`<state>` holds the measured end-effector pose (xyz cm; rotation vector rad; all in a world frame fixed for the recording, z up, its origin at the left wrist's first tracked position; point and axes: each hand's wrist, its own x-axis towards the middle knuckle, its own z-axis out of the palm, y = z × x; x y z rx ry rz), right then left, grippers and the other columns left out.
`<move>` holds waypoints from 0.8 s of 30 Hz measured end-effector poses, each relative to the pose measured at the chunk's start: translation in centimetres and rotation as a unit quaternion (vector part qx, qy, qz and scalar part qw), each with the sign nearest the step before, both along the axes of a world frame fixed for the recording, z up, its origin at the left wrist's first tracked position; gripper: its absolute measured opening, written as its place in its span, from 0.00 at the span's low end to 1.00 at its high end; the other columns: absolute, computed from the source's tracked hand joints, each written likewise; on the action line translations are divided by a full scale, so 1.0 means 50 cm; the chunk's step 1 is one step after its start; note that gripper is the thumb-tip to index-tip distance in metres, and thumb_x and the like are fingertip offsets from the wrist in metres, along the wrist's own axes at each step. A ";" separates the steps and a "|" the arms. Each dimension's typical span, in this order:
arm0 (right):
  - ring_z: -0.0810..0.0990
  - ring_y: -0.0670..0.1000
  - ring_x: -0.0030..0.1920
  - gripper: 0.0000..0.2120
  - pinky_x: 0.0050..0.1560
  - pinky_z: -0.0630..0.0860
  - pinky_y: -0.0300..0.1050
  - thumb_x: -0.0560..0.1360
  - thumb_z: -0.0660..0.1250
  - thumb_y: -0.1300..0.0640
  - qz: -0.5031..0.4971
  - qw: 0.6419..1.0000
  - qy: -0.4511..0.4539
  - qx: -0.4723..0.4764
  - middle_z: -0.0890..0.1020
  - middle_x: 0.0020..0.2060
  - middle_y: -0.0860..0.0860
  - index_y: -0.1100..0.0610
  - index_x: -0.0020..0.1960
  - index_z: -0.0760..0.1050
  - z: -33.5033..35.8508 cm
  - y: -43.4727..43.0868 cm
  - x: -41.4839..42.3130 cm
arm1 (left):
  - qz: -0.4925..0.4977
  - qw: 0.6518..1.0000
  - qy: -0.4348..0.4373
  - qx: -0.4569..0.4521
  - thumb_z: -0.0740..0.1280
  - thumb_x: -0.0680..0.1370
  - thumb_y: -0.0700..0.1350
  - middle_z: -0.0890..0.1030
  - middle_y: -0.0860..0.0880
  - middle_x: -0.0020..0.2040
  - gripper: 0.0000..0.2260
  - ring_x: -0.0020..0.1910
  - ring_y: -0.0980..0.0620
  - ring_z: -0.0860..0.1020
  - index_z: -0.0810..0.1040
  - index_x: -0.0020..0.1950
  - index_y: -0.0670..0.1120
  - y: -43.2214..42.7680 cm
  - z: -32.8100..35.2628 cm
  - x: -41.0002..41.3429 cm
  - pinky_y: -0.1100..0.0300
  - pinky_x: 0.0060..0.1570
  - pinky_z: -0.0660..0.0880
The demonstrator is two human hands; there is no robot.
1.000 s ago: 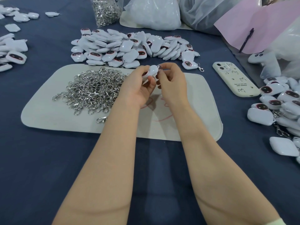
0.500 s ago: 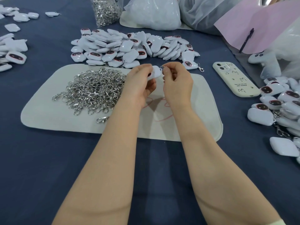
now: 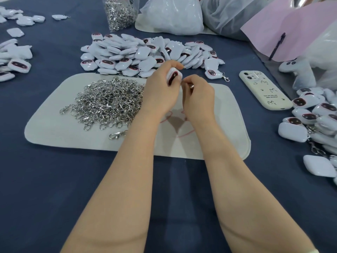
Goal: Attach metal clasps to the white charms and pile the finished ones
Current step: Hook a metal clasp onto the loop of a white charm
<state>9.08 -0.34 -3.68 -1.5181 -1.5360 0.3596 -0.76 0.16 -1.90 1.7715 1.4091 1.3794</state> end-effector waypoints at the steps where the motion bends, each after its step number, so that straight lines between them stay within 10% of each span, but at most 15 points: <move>1: 0.76 0.53 0.43 0.08 0.47 0.73 0.45 0.78 0.59 0.63 0.002 1.000 0.020 0.002 0.80 0.45 0.56 0.60 0.51 0.77 0.001 0.000 -0.002 | 0.012 0.999 -0.041 -0.014 0.63 0.77 0.40 0.76 0.55 0.43 0.09 0.42 0.54 0.73 0.77 0.55 0.48 0.001 0.002 0.001 0.62 0.45 0.71; 5: 0.75 0.43 0.44 0.08 0.44 0.68 0.26 0.77 0.62 0.63 0.016 0.993 0.116 -0.009 0.80 0.45 0.47 0.56 0.53 0.77 0.006 -0.001 -0.007 | 0.013 0.924 -0.337 -0.178 0.62 0.79 0.39 0.75 0.49 0.39 0.05 0.25 0.57 0.72 0.75 0.48 0.47 0.003 0.010 0.002 0.65 0.28 0.72; 9: 0.77 0.45 0.50 0.10 0.51 0.74 0.41 0.78 0.61 0.58 0.027 0.996 0.080 -0.042 0.81 0.51 0.47 0.53 0.56 0.78 0.002 0.000 -0.008 | 0.002 0.828 -0.486 -0.280 0.62 0.79 0.38 0.73 0.47 0.35 0.05 0.21 0.59 0.70 0.73 0.43 0.44 0.005 0.007 -0.009 0.69 0.23 0.70; 17: 0.76 0.39 0.42 0.05 0.43 0.69 0.24 0.76 0.64 0.61 0.019 0.989 0.144 -0.006 0.78 0.40 0.41 0.52 0.48 0.75 0.002 0.003 -0.013 | -0.045 0.780 -0.540 -0.313 0.62 0.79 0.39 0.73 0.51 0.21 0.05 0.19 0.59 0.70 0.73 0.44 0.41 0.002 0.006 -0.010 0.70 0.22 0.69; 24: 0.76 0.39 0.40 0.04 0.44 0.71 0.28 0.77 0.64 0.61 -0.001 0.982 0.185 0.034 0.79 0.38 0.41 0.54 0.46 0.77 0.011 -0.002 -0.012 | -0.045 0.777 -0.543 -0.316 0.63 0.79 0.39 0.69 0.48 0.35 0.06 0.19 0.59 0.70 0.71 0.54 0.40 0.005 0.004 -0.006 0.69 0.21 0.69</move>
